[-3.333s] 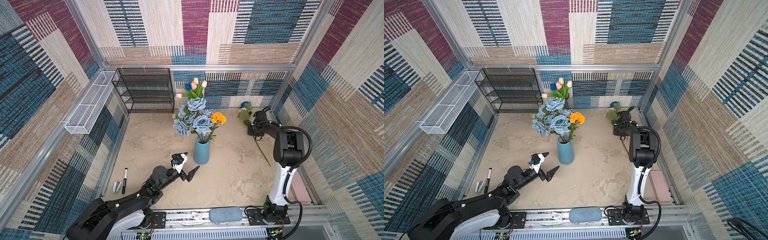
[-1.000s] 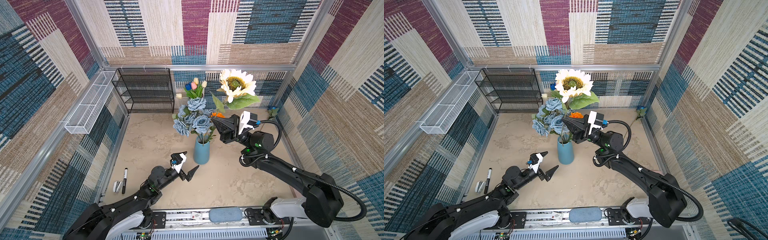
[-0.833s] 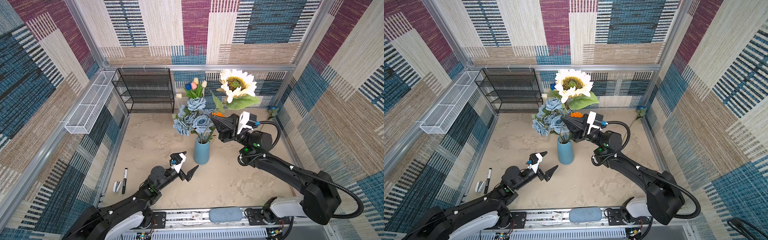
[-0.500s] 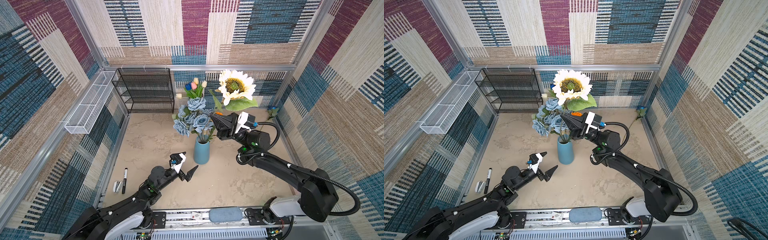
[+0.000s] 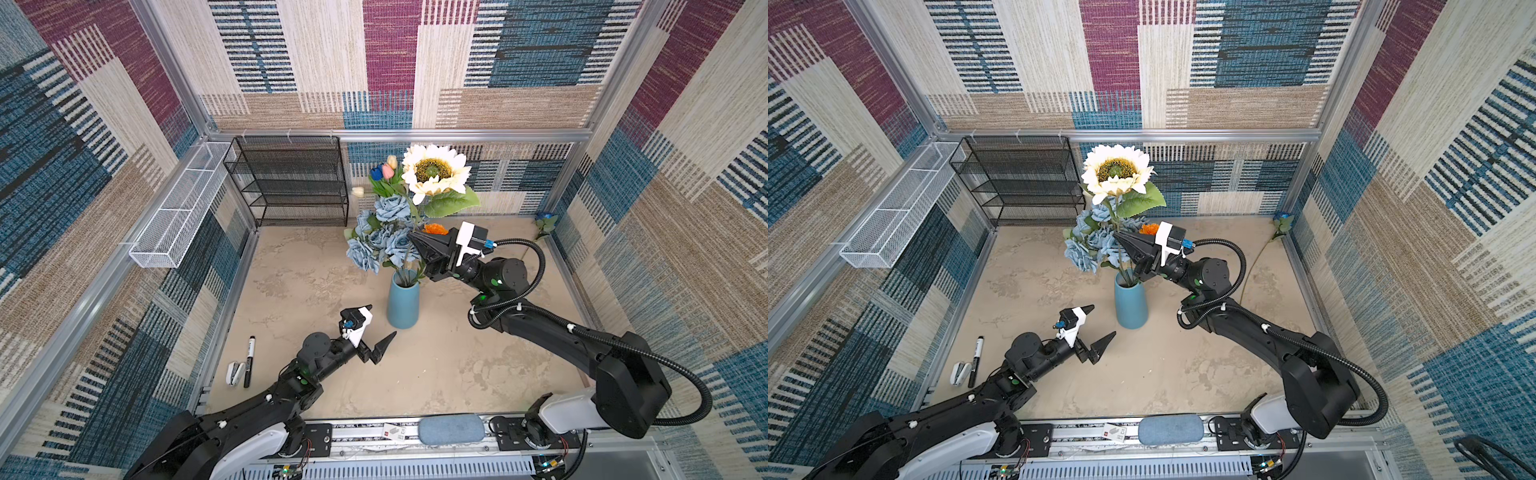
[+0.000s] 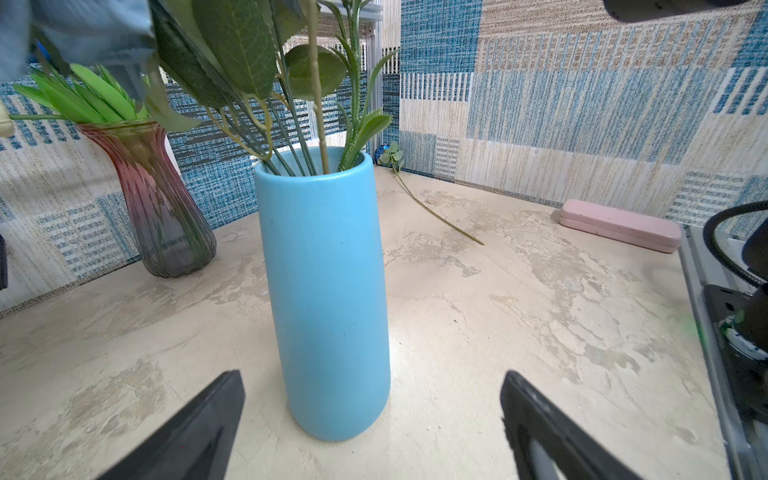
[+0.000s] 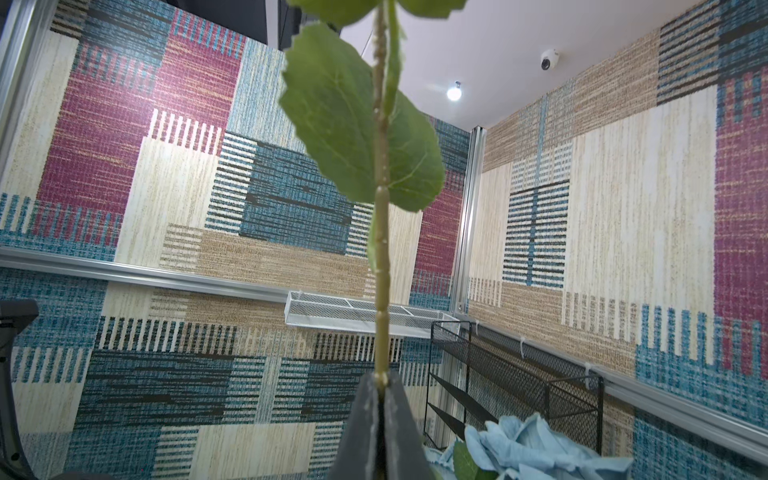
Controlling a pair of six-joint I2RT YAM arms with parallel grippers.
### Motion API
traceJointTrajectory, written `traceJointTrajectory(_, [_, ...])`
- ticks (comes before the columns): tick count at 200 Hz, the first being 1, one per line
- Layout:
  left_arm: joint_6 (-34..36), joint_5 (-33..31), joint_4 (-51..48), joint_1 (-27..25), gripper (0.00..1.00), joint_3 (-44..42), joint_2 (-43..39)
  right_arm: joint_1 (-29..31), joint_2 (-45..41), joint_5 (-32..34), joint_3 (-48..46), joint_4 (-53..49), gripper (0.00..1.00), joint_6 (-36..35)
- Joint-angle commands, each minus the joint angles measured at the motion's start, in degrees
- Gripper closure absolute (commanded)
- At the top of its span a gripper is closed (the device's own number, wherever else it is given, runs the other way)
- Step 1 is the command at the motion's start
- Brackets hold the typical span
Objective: Arrange the flowers into the vase
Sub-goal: 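Lift the sunflower high and carry it toward the light-blue vase, then lower the sunflower stem into the light-blue vase with the right gripper, then open the right gripper and draw it back from the vase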
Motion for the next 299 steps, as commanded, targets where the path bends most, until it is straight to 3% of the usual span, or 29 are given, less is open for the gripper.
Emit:
traceJointTrajectory(1, [0.42,0.33,2.77,-0.04,0.01,-0.12,0.12,0.22,0.25,-1.07,0.36,-5.6,1.0,-1.58])
traceJointTrajectory(72, [0.43,0.51,3.46,-0.04,0.01,-0.28,0.21,0.69,2.58,0.07,0.48,-14.82,0.96,-4.27])
traceJointTrajectory(86, [0.51,0.51,3.43,-0.04,0.01,-0.29,0.15,0.73,2.49,0.54,0.46,-15.4,0.88,-4.64])
traceJointTrajectory(106, [0.6,0.42,3.54,-0.04,0.01,-0.3,0.15,0.75,1.77,1.18,0.54,-15.7,0.69,-5.03])
traceJointTrajectory(162, [0.6,0.5,3.87,-0.04,0.01,-0.29,0.81,0.75,-0.4,3.0,1.78,-18.09,0.54,-7.06])
traceJointTrajectory(260, [0.51,0.24,4.09,-0.04,0.01,-0.47,0.5,0.75,-12.0,6.79,-5.24,-16.04,0.4,-12.07])
traceJointTrajectory(299, [0.73,0.22,3.18,-0.04,0.01,-0.56,-0.61,0.69,-18.23,14.56,-9.6,-14.57,0.37,-14.06])
